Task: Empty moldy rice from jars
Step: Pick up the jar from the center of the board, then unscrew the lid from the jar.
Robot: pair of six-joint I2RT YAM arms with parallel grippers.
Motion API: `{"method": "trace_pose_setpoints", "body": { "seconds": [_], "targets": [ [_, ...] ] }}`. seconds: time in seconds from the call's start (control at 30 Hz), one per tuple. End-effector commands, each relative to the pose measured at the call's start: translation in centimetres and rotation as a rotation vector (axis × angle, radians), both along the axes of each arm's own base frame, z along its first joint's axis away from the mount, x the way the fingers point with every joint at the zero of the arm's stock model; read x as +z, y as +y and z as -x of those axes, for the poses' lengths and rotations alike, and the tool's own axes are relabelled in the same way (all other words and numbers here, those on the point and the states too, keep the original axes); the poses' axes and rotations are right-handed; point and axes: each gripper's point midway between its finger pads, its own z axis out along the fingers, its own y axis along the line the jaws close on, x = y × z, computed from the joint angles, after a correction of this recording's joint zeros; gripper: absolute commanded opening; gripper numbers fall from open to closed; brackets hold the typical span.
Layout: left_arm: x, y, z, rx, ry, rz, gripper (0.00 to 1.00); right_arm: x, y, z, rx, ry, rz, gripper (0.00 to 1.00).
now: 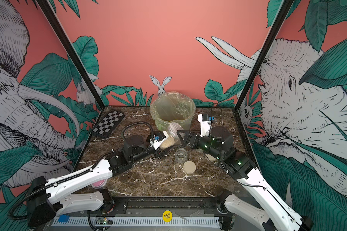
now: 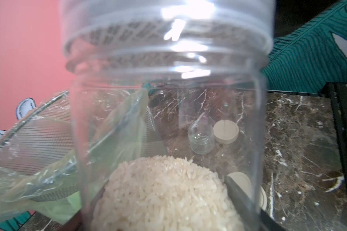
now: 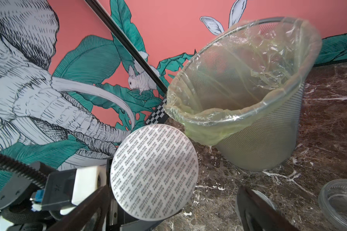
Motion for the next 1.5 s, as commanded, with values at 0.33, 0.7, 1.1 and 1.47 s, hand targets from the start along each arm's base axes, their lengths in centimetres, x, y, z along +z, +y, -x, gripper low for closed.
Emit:
{"method": "trace_pose_setpoints", "body": {
  "seconds": [0.33,0.7,1.1,1.47],
  "targets": [
    [5.5,0.8,-3.2,0.127,-0.372,-0.139,0.36,3.0,2.1,-3.5,0.140,0.401,-0.159,0.98],
    [5.4,-0.4,-4.5,0.135,-0.409,-0.201,0.35,1.1,2.1,-4.6,0.154,0.462,0.028,0.98],
    [5.6,-0.6,-4.7,0.132,-0.401,-0.188,0.34,-0.6,2.0,-4.8,0.156,0.477,0.064,0.97],
    [5.7,-0.7,-4.7,0.126,-0.397,-0.184,0.34,-0.7,2.8,-4.8,0.191,0.477,0.026,0.90]
  ]
}}
